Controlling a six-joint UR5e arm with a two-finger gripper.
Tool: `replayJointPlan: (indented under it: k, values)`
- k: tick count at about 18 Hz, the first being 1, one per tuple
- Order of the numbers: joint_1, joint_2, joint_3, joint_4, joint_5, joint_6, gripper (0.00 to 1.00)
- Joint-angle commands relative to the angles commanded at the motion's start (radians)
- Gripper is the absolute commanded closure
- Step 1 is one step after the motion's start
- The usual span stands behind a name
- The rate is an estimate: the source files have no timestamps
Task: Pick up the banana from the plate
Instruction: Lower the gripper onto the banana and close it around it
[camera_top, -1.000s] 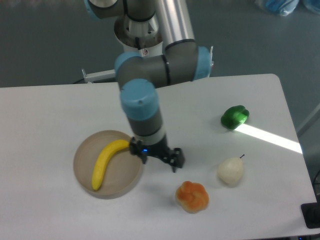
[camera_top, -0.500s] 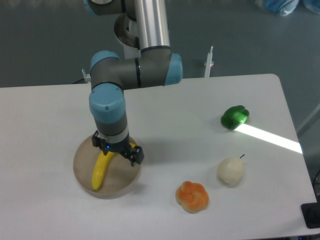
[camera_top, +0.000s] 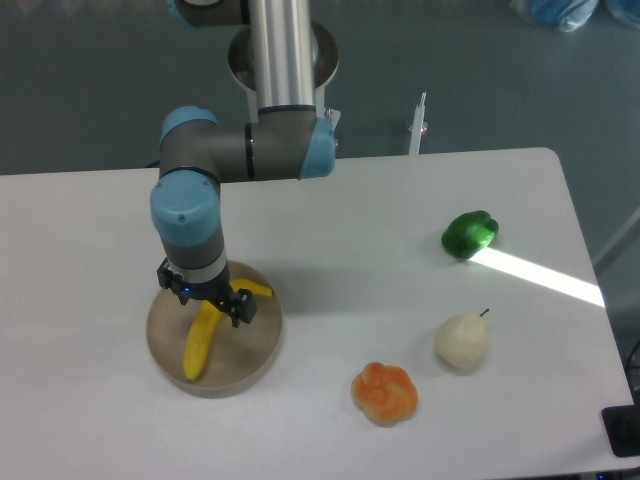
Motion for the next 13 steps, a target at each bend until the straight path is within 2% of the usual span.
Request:
replayJointPlan:
  k: [8,13]
  values:
    - [-0.005,-0.035,-0.005,0.021,0.002,-0.003,0.0]
    - [-0.029,-0.045,-0.002,0.028,0.043,-0.008,0.0]
